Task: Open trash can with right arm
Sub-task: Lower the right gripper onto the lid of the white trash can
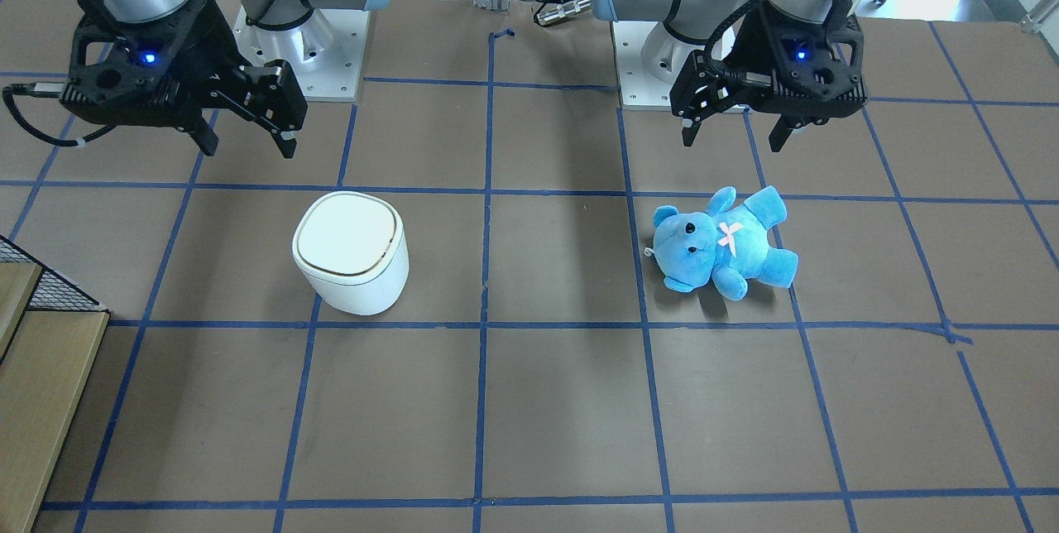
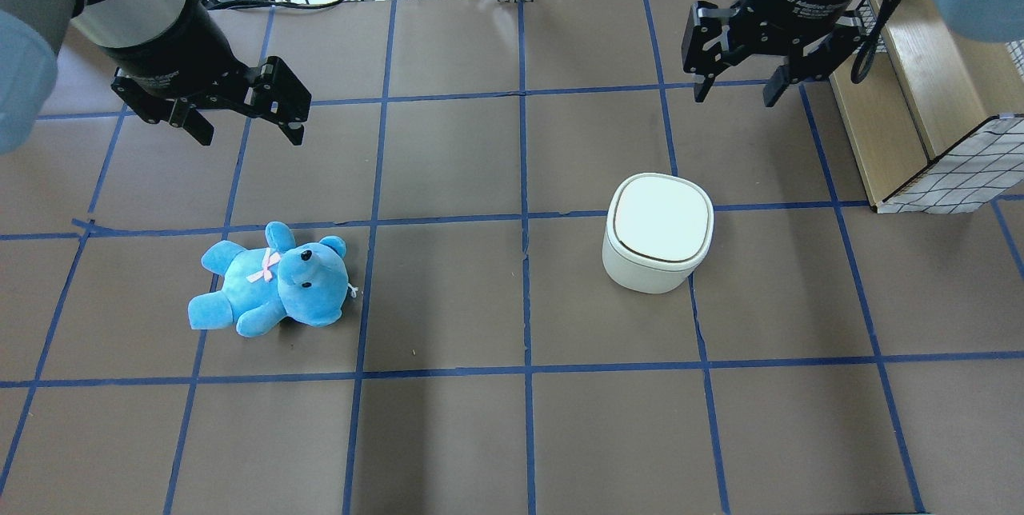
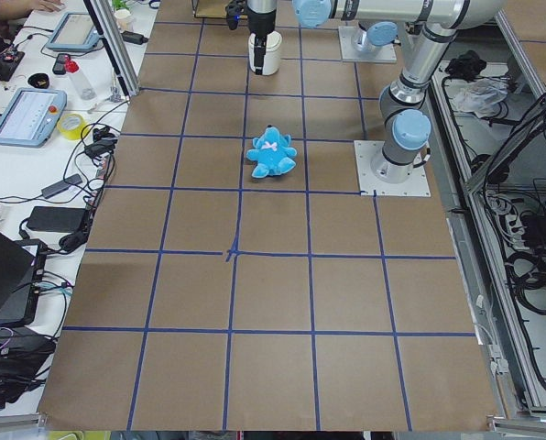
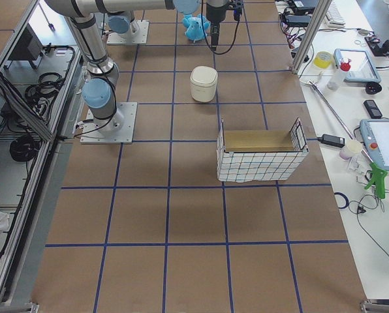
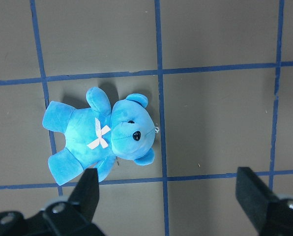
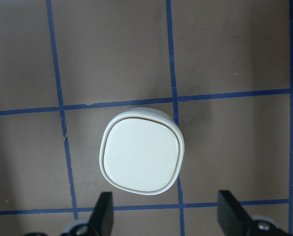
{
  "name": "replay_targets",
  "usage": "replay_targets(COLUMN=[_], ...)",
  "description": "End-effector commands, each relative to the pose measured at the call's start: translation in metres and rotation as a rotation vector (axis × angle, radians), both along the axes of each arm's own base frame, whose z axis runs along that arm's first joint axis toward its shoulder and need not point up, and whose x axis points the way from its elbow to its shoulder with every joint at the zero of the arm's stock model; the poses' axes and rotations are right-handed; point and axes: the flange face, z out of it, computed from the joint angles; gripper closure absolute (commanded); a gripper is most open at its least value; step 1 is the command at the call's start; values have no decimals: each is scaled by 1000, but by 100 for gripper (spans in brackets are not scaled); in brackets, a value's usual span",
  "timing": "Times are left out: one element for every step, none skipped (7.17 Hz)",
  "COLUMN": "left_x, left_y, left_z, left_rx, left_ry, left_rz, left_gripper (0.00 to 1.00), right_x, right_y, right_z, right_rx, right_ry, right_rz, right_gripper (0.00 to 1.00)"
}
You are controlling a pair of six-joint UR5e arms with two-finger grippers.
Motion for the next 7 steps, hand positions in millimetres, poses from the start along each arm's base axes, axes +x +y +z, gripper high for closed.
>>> replay_targets(left_x=[0, 0, 0, 0, 0, 0, 0], left_y=[0, 0, 0, 0, 0, 0, 0], left_z=[0, 0, 0, 0, 0, 0, 0], left_rx=[0, 0, 0, 0, 0, 0, 0], left_ry=[0, 0, 0, 0, 2, 0, 0], left_rz=[0, 0, 0, 0, 0, 0, 0], left_gripper=[0, 0, 0, 0, 0, 0, 0], right_x=[13, 16, 17, 16, 13, 10, 5], right_y=[4, 10, 11, 17, 18, 18, 16], right_z=[-32, -59, -78, -100, -121, -138, -151], right_rx=[70, 118, 119, 142, 137, 130, 123], right_ry=[-16, -36, -54, -50, -36, -31, 10], right_rz=[11, 22, 27, 27, 26, 24, 23], right_gripper=[100, 100, 100, 100, 100, 100, 100])
